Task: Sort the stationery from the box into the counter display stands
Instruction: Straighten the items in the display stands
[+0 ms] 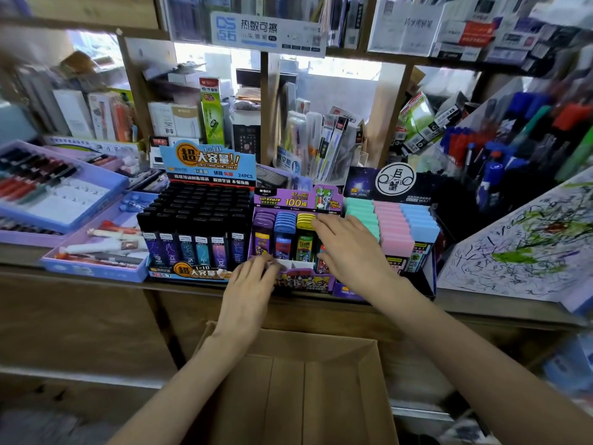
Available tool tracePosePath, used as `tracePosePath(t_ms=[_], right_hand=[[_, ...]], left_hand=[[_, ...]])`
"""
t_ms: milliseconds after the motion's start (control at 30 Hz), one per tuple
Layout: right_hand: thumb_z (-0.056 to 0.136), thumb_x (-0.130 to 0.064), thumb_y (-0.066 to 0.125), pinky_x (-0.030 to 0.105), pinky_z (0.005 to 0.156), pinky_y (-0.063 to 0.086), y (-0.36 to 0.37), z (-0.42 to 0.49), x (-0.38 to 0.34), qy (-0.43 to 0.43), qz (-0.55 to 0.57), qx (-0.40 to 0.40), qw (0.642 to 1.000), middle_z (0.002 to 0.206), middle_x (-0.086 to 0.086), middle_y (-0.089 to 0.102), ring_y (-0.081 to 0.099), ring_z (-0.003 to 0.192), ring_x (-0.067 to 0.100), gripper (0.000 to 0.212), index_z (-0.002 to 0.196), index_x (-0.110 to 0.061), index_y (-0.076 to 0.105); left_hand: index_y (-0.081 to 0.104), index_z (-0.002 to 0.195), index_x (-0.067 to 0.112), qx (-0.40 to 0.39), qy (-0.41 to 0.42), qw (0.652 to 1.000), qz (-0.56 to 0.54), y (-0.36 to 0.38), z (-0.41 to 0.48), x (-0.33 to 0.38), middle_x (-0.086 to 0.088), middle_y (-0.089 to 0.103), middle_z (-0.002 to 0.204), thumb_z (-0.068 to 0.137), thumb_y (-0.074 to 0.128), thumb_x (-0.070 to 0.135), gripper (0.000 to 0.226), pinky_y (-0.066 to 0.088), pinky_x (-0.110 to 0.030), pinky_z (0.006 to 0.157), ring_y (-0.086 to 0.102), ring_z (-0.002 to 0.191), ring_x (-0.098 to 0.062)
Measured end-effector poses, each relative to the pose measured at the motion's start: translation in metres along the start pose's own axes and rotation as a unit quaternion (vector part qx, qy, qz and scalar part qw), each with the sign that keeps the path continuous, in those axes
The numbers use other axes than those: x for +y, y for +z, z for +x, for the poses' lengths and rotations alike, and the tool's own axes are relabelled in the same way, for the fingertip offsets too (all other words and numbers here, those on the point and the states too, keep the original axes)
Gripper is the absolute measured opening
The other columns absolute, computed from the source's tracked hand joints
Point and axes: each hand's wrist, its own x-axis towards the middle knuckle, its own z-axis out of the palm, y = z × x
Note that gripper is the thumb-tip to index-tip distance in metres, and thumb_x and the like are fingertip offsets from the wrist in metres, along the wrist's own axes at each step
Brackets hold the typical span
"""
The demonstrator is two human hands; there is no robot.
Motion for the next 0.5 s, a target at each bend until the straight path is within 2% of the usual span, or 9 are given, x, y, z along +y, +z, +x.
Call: tracePosePath(t_ms=[100, 200, 300, 367, 400, 433, 500], right_hand=[[0.09, -0.02, 0.06, 0.037, 0.111, 0.02, 0.0, 0.001, 0.001, 0.0, -0.002, 0.0, 1.0, 0.146, 0.009, 0.039, 0.034, 0.135, 0.025, 0.056, 0.139, -0.008, 0.036], [0.093, -0.026, 0.056, 0.037, 0.116, 0.012, 0.0, 0.0, 0.001, -0.001, 0.001, -0.003, 1.0, 0.151, 0.01, 0.03, 0.024, 0.141, 0.026, 0.059, 0.143, -0.009, 0.03], [0.096, -0.03, 0.05, 0.033, 0.117, 0.008, -0.006, 0.001, -0.007, -0.009, 0.047, 0.035, 0.998, 0.154, 0.009, 0.025, 0.018, 0.143, 0.024, 0.057, 0.145, -0.01, 0.028], [0.097, -0.029, 0.049, 0.023, 0.113, 0.014, -0.016, 0.004, -0.024, 0.0, 0.156, 0.083, 0.984, 0.151, 0.004, 0.031, 0.023, 0.14, 0.017, 0.052, 0.144, -0.012, 0.034], [0.096, -0.029, 0.05, 0.016, 0.108, 0.016, -0.021, 0.008, -0.037, 0.019, 0.24, 0.1, 0.966, 0.148, 0.001, 0.035, 0.026, 0.137, 0.011, 0.05, 0.142, -0.013, 0.037], [0.096, -0.028, 0.05, 0.01, 0.103, 0.017, -0.025, 0.013, -0.051, 0.039, 0.326, 0.107, 0.939, 0.145, -0.001, 0.039, 0.029, 0.133, 0.007, 0.048, 0.141, -0.015, 0.039], [0.096, -0.028, 0.05, 0.016, 0.106, 0.023, -0.027, 0.027, -0.079, 0.077, 0.453, 0.091, 0.883, 0.144, -0.003, 0.04, 0.033, 0.132, 0.009, 0.047, 0.14, -0.016, 0.039]], left_hand=[[0.066, 0.104, 0.012, 0.003, 0.005, 1.0, -0.005, 0.002, 0.001, 0.0, -0.009, 0.065, 0.107, 0.056, 0.084, -0.003, 0.053, 0.053, -0.038, 0.083, 0.065, 0.099, -0.028], [0.064, 0.106, 0.012, 0.003, 0.006, 1.0, -0.02, -0.005, -0.002, -0.001, -0.009, 0.064, 0.109, 0.063, 0.084, 0.007, 0.047, 0.051, -0.04, 0.086, 0.064, 0.101, -0.028], [0.06, 0.114, 0.006, 0.041, -0.014, 0.998, -0.04, -0.02, -0.005, -0.014, -0.014, 0.059, 0.118, 0.075, 0.077, 0.016, 0.044, 0.049, -0.042, 0.089, 0.059, 0.107, -0.031], [0.056, 0.12, 0.001, 0.099, -0.041, 0.99, -0.088, -0.035, -0.003, -0.031, -0.017, 0.054, 0.123, 0.081, 0.072, 0.015, 0.045, 0.046, -0.043, 0.093, 0.055, 0.113, -0.032], [0.054, 0.123, 0.0, 0.129, -0.063, 0.983, -0.117, -0.043, -0.002, -0.042, -0.018, 0.051, 0.126, 0.084, 0.069, 0.014, 0.045, 0.043, -0.04, 0.097, 0.051, 0.117, -0.03], [0.051, 0.126, 0.0, 0.153, -0.09, 0.973, -0.147, -0.052, -0.001, -0.054, -0.018, 0.047, 0.129, 0.086, 0.065, 0.014, 0.044, 0.038, -0.034, 0.102, 0.046, 0.121, -0.027], [0.046, 0.129, 0.001, 0.19, -0.146, 0.949, -0.205, -0.068, 0.002, -0.08, -0.017, 0.042, 0.132, 0.091, 0.059, 0.015, 0.042, 0.025, -0.014, 0.103, 0.038, 0.124, -0.019]])
